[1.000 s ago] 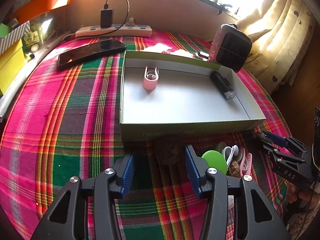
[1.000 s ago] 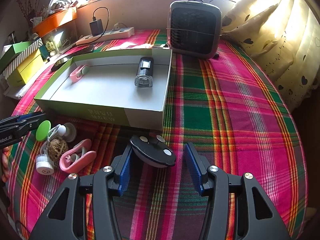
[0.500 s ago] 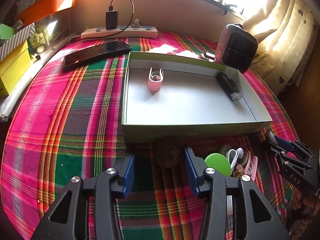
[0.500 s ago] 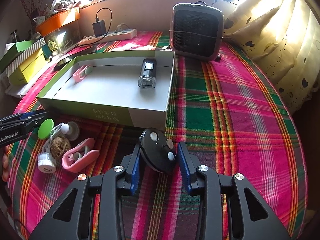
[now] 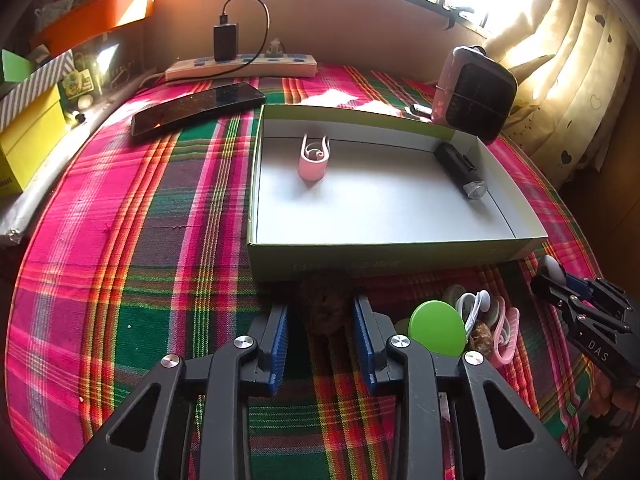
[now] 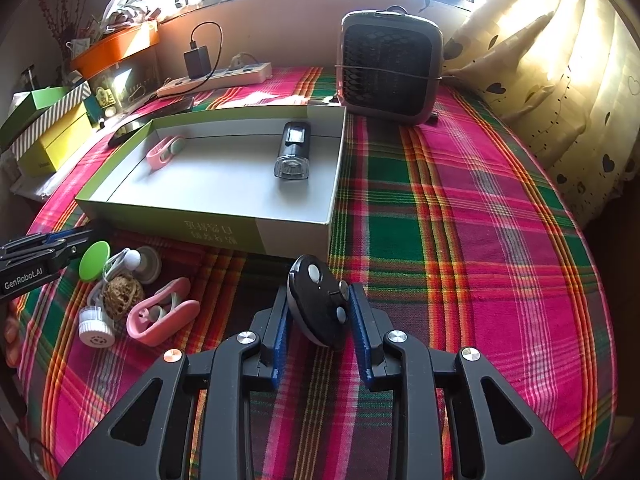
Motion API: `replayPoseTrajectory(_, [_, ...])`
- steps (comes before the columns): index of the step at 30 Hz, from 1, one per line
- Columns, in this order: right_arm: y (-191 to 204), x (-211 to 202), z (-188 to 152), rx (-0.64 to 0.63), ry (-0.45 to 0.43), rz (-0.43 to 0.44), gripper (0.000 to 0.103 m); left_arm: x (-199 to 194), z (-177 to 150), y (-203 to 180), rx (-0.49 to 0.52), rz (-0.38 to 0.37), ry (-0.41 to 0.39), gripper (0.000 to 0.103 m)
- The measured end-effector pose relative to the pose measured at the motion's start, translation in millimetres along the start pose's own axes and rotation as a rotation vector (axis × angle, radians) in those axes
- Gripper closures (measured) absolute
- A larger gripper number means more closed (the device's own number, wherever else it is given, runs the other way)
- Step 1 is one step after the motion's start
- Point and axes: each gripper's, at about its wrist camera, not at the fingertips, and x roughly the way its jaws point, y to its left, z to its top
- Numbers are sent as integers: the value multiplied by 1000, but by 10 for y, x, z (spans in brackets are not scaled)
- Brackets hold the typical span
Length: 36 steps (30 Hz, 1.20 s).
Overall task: Organize objects
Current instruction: 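Close left gripper on the walnut and lift it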
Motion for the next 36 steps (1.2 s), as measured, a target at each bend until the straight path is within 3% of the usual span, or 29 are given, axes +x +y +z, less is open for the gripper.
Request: replayPoseTrajectory(36, [9,-47,-2,2,-15,5,74,-51,-46,-44,20,16,-5,76])
